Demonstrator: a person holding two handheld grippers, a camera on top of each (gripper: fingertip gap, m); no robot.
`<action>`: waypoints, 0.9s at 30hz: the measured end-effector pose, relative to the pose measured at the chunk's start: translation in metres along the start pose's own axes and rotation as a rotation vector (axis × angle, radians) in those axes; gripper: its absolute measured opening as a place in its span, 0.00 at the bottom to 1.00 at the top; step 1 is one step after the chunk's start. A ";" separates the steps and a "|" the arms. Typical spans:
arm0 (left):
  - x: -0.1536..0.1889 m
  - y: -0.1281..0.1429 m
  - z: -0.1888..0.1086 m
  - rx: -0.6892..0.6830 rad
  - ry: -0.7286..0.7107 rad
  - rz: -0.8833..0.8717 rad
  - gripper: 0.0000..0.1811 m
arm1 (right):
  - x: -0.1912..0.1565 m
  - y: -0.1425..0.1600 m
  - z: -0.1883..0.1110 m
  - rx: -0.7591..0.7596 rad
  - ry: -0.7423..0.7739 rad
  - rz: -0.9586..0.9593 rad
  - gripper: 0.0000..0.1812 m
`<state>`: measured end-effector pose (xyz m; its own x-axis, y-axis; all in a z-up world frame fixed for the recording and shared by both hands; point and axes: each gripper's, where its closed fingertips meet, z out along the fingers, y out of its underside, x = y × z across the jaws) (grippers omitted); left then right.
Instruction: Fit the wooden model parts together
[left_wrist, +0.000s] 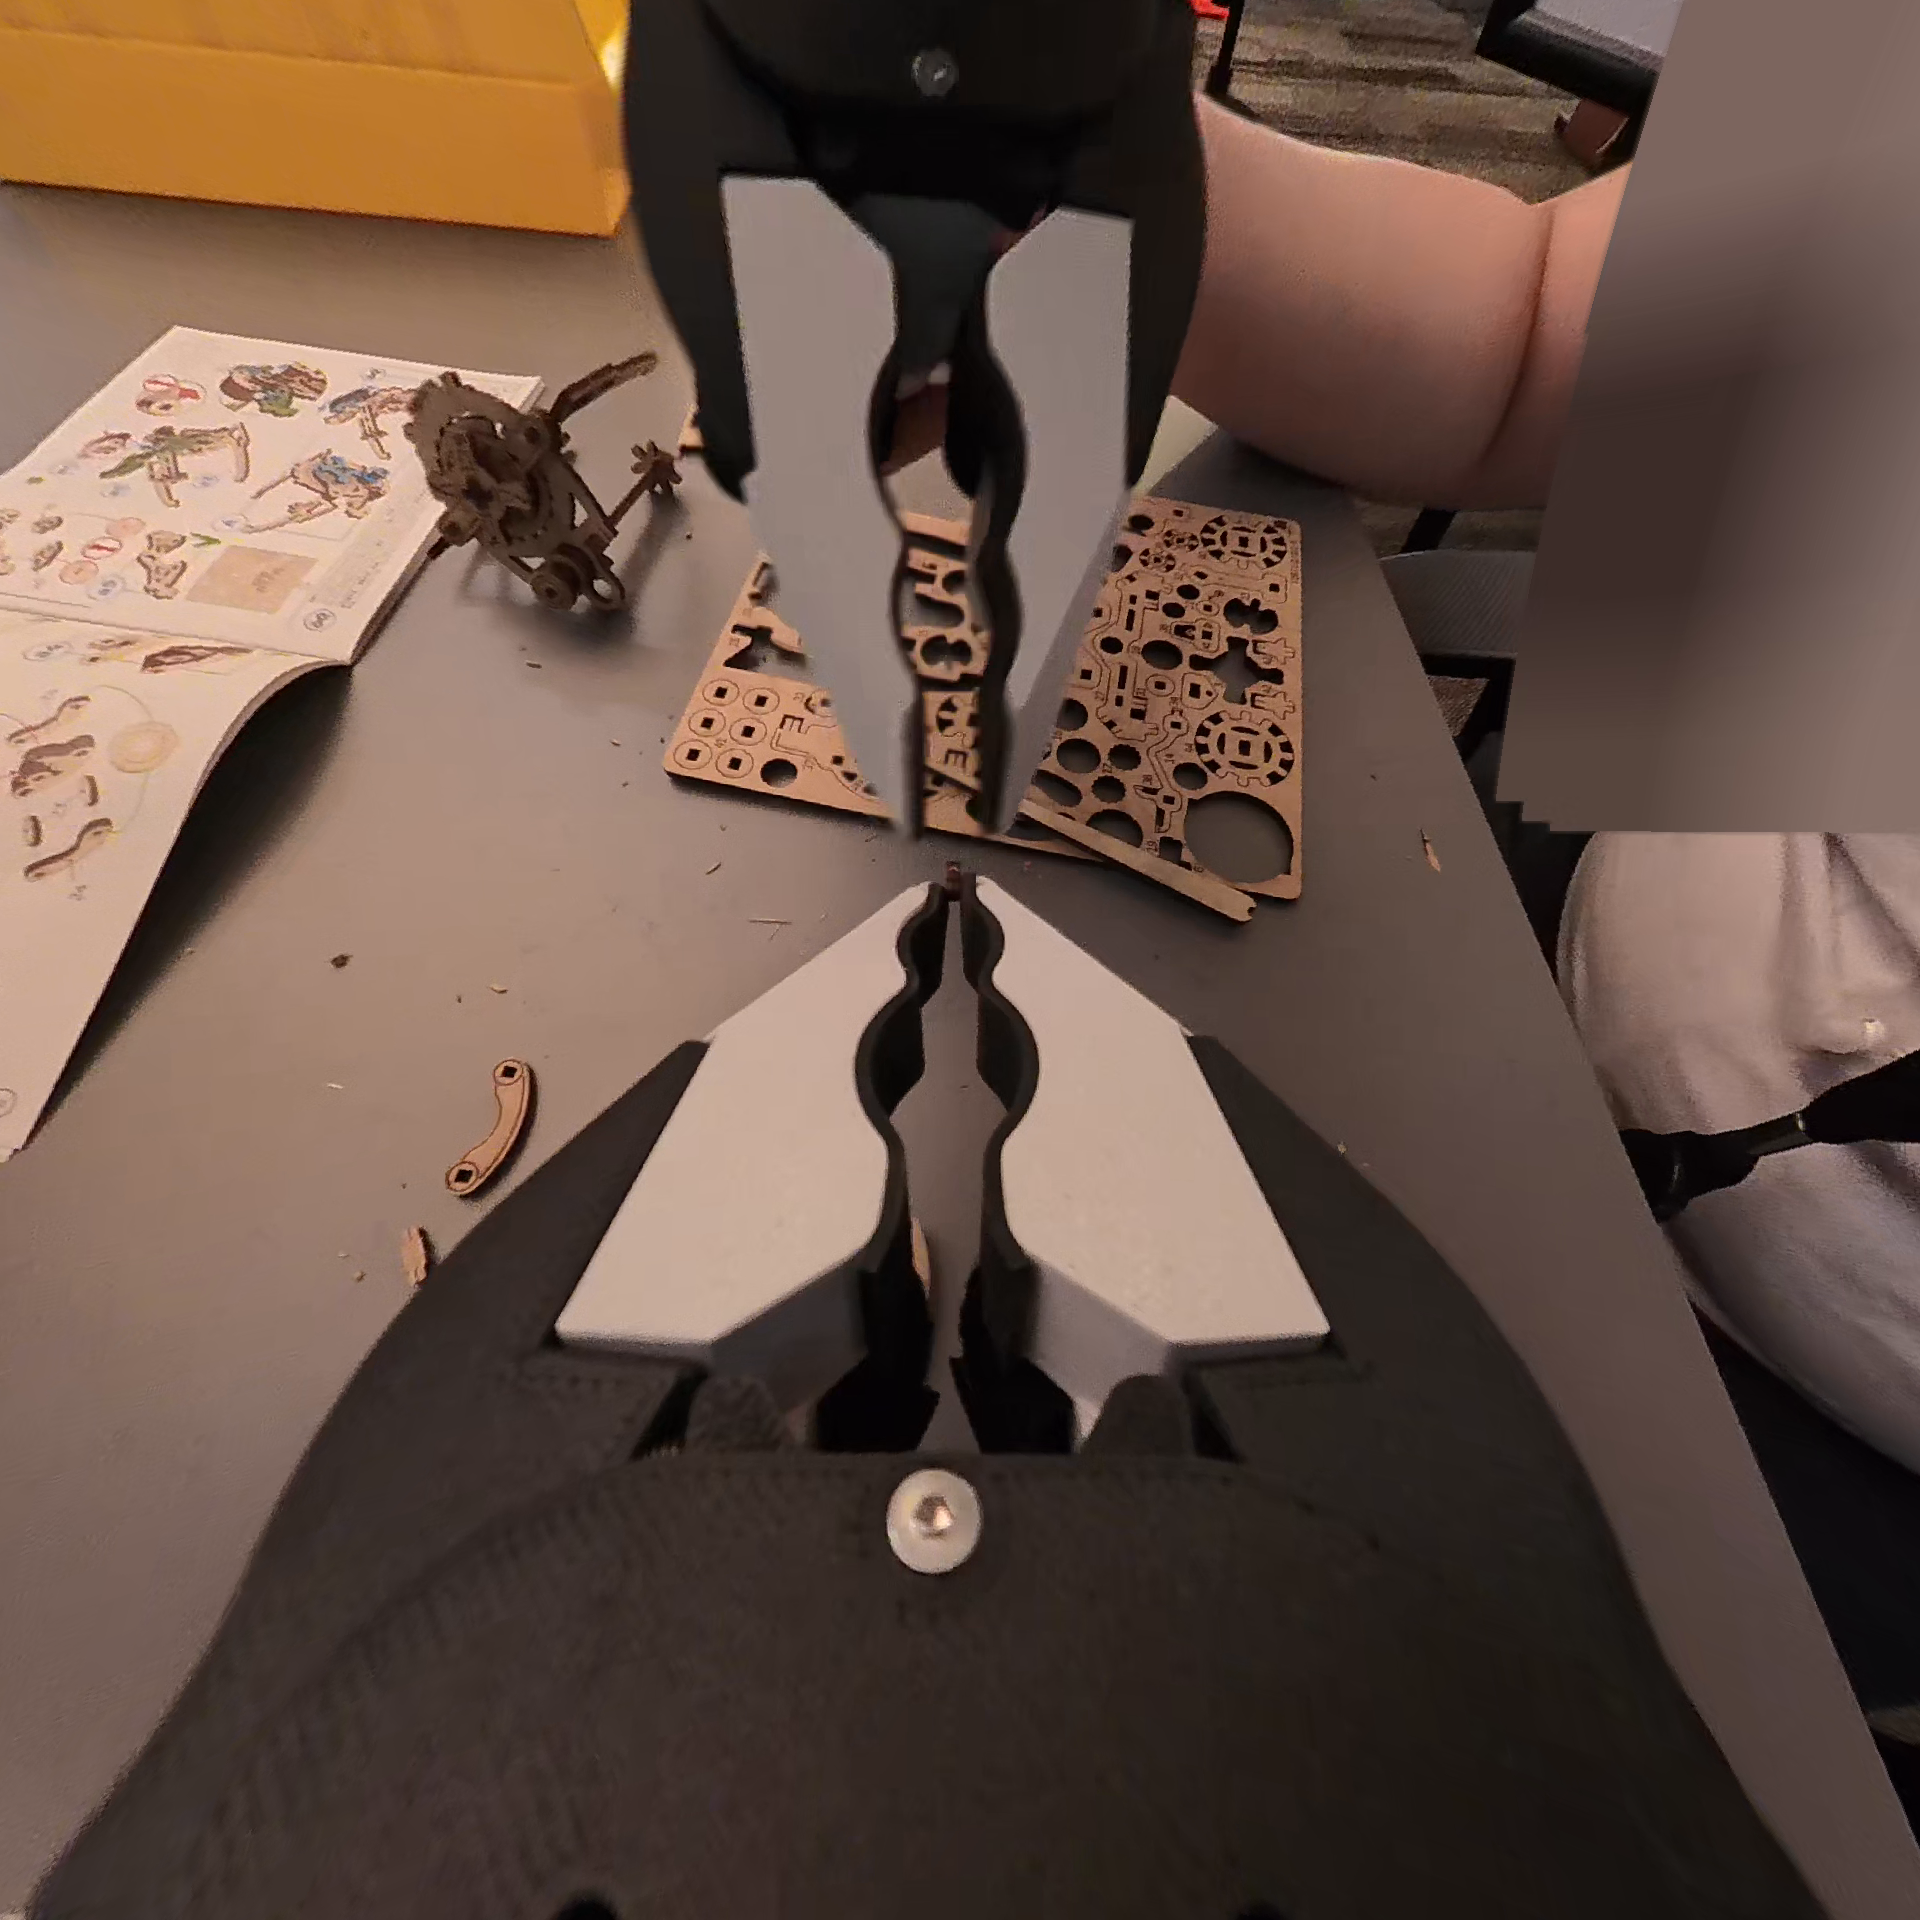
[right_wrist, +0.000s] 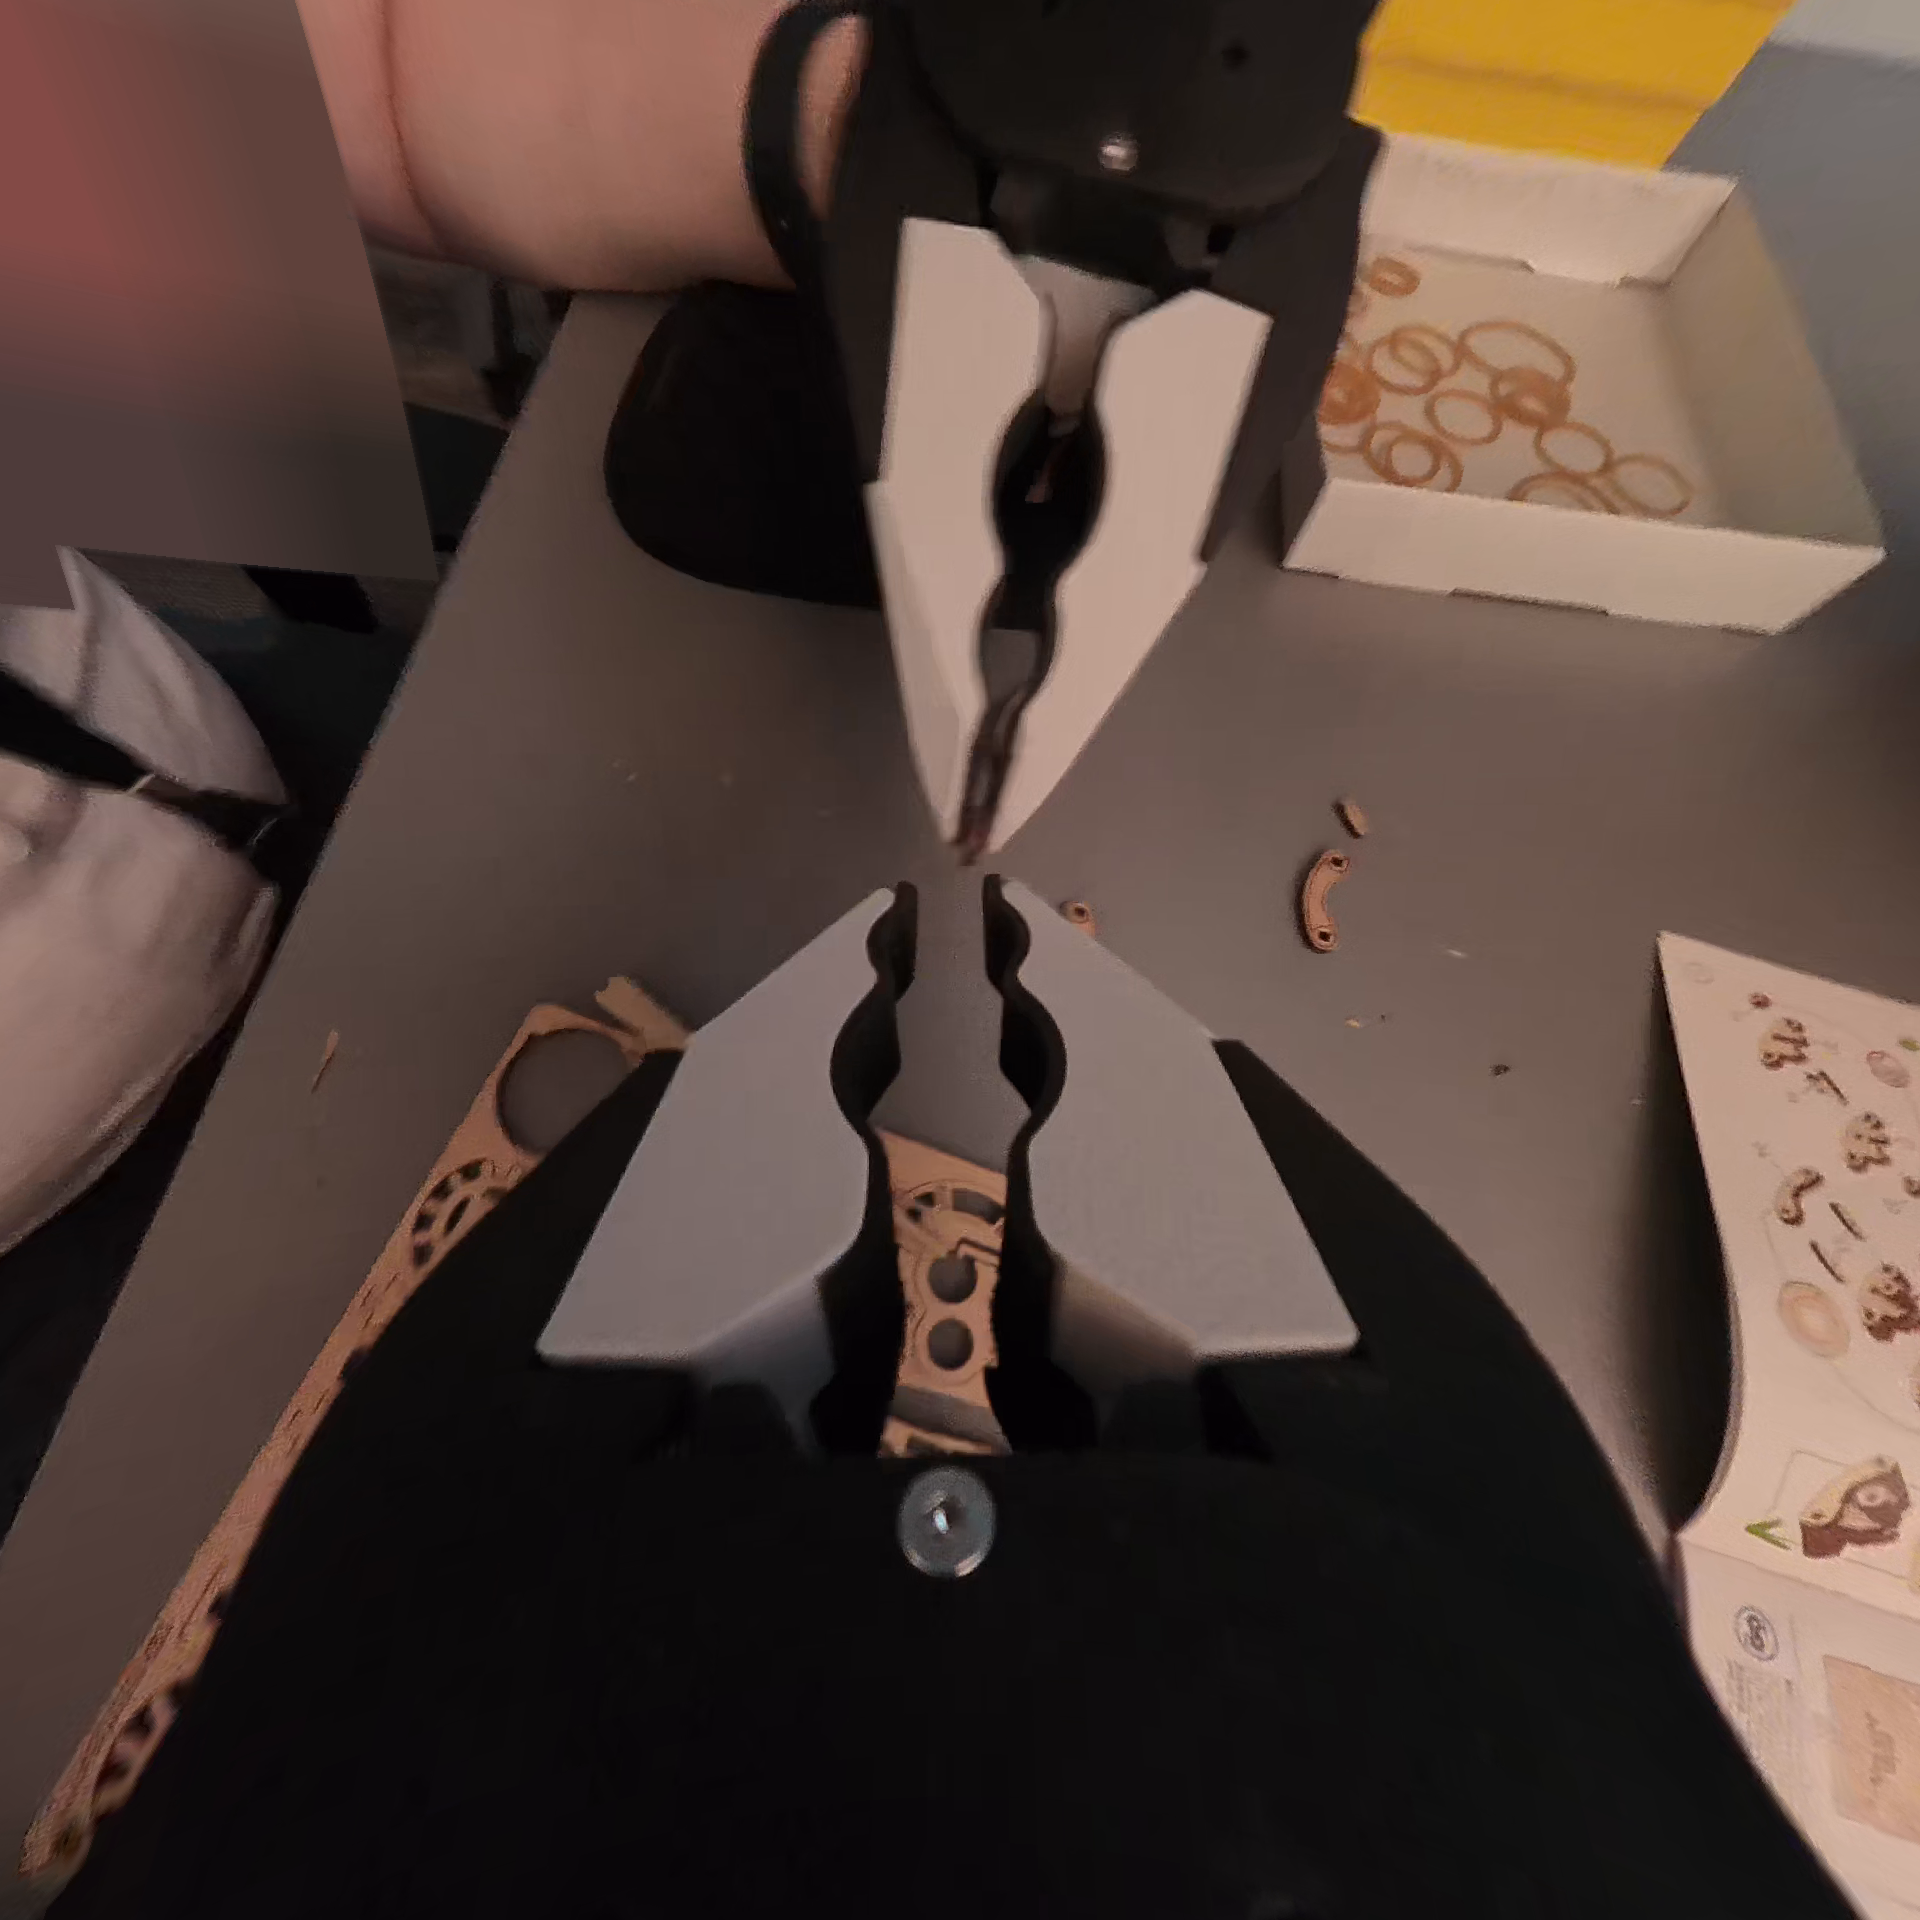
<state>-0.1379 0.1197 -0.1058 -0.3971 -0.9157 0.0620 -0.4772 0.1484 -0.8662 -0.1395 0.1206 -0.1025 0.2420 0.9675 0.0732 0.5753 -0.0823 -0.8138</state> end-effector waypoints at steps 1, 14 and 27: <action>-0.001 0.000 -0.001 -0.001 -0.006 -0.005 0.00 | -0.008 -0.001 -0.005 0.022 -0.031 -0.030 0.07; -0.008 -0.005 -0.011 0.063 0.003 -0.055 0.00 | -0.055 0.054 0.010 -0.225 -0.268 -0.102 0.08; -0.017 -0.010 -0.017 0.119 -0.024 -0.104 0.00 | -0.031 0.013 0.002 -0.011 -0.164 0.044 0.03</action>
<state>-0.1395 0.1398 -0.0900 -0.3311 -0.9325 0.1442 -0.4182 0.0080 -0.9083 -0.1416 0.0900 -0.1166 0.1369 0.9888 -0.0586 0.5760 -0.1276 -0.8075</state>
